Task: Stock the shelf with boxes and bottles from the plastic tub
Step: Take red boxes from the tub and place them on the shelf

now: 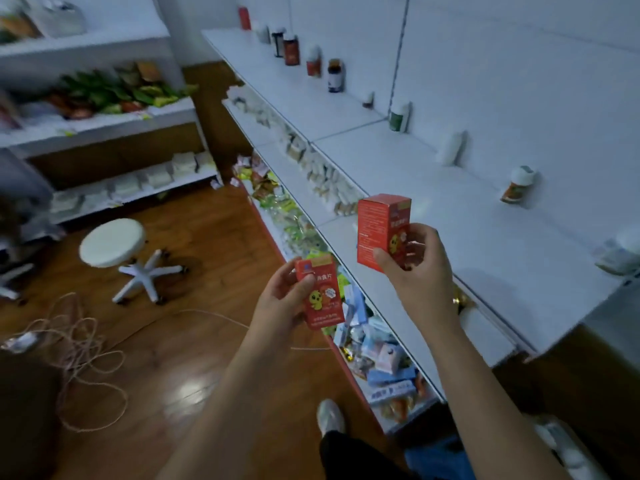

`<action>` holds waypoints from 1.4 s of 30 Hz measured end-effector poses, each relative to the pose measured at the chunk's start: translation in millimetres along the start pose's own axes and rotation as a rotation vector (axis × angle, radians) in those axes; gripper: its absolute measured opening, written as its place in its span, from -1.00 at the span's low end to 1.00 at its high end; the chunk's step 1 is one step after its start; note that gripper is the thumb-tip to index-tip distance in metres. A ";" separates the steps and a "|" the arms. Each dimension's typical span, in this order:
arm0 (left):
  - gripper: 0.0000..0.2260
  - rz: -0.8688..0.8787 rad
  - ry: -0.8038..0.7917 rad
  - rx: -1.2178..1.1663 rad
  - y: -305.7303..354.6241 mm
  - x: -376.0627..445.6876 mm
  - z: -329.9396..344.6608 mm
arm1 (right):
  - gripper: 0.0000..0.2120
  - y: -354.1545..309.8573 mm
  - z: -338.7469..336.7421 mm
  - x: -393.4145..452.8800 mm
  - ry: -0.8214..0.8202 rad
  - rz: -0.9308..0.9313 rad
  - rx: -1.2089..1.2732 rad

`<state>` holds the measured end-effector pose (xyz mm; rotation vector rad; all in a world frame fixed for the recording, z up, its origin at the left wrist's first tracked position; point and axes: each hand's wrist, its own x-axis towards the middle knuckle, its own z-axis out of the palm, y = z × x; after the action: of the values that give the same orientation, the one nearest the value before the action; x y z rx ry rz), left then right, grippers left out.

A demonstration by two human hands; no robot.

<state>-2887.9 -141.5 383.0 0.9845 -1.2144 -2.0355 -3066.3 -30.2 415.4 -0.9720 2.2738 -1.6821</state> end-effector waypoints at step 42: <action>-0.50 0.037 -0.130 0.087 367.9 686.3 -276.0 | -0.49 -109.0 583.8 539.4 0.125 0.065 -0.026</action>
<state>-3016.8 -956.7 418.6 0.8740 -1.3892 -2.0593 -3163.1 -826.3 438.0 -0.8100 2.3836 -1.7362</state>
